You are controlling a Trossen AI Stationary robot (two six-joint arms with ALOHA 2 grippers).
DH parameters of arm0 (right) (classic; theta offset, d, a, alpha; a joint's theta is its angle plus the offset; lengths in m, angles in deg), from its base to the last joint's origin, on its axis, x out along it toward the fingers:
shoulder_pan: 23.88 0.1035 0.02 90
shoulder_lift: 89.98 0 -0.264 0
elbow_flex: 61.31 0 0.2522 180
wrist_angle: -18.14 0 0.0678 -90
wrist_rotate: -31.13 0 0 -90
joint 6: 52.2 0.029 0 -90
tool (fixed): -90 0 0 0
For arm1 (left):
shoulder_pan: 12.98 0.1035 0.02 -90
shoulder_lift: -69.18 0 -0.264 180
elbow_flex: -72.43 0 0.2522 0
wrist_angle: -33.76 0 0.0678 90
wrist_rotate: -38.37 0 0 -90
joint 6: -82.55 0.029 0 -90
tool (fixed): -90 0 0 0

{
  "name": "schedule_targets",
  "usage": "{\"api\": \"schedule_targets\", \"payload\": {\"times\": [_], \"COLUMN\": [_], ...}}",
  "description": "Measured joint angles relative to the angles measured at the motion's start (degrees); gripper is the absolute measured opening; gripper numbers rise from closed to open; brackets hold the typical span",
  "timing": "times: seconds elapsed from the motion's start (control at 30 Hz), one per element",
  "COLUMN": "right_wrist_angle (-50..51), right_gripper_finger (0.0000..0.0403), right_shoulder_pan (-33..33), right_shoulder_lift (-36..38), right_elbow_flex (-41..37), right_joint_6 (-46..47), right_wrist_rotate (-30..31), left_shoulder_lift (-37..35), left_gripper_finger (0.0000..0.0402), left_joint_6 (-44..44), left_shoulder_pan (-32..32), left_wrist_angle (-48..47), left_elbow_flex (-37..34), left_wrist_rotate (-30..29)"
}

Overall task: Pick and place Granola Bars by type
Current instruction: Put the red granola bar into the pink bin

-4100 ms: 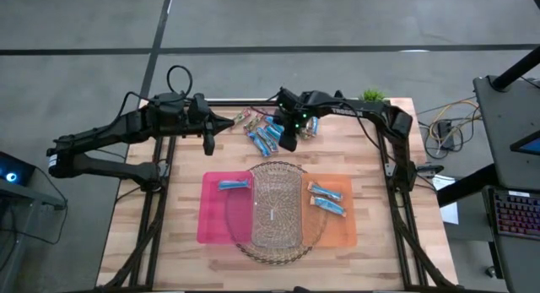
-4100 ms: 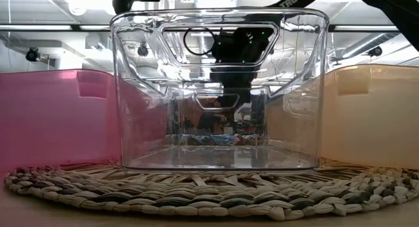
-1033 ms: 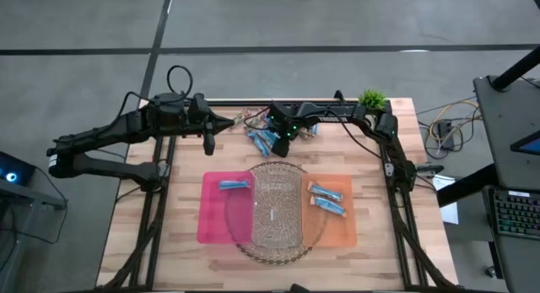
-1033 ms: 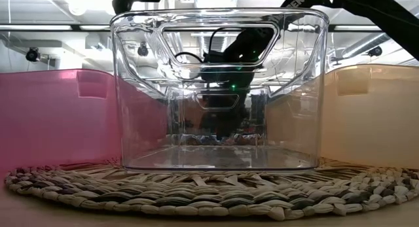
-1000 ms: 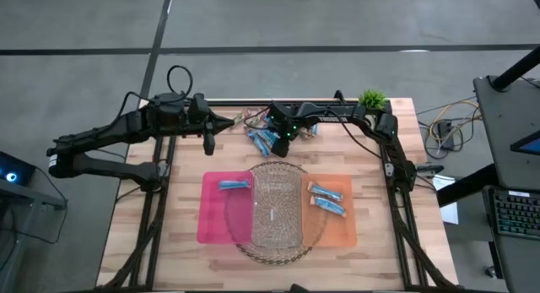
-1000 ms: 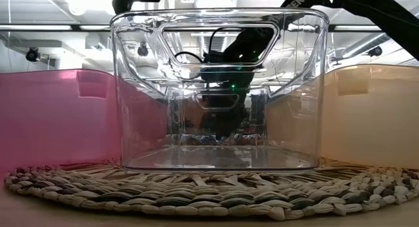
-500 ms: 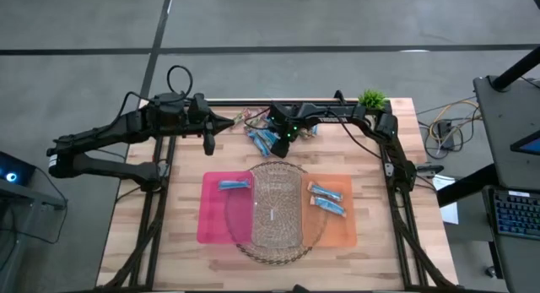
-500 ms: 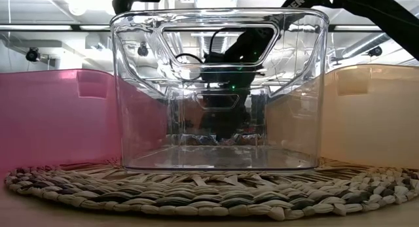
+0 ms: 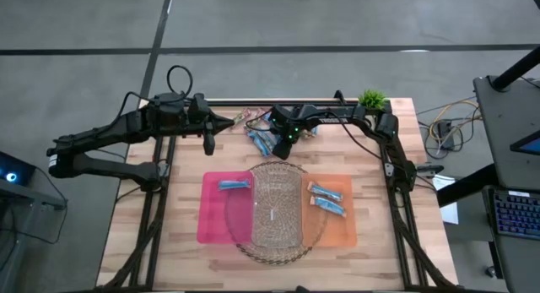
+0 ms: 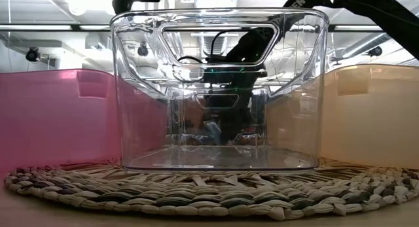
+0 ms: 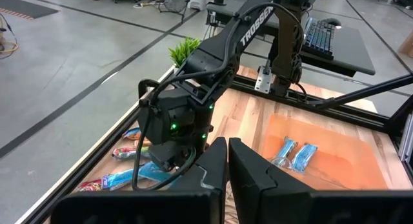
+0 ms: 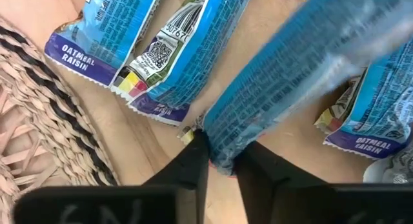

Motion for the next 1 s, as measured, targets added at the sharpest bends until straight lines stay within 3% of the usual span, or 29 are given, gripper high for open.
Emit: {"api": "schedule_targets", "payload": {"times": [0.17, 0.63, 1.0], "right_wrist_angle": [0.0, 3.1, 3.4], "right_gripper_finger": [0.0021, 0.0018, 0.0018], "right_shoulder_pan": [0.0, 0.0, 3.0], "right_shoulder_lift": [0.1, 5.2, 13.8], "right_elbow_flex": [0.0, 1.5, 4.0], "right_joint_6": [-0.2, -0.1, 0.3], "right_wrist_rotate": [0.0, 0.1, -6.5], "left_shoulder_lift": [0.0, 0.0, -0.6], "left_gripper_finger": [0.0000, 0.0000, 0.0000], "left_joint_6": [0.0, 0.0, 0.4], "left_shoulder_pan": [0.0, 0.0, 0.0], "left_wrist_angle": [0.0, 0.0, -3.5], "left_elbow_flex": [0.0, 0.0, 0.0], "left_wrist_rotate": [0.0, 0.0, 2.3]}}
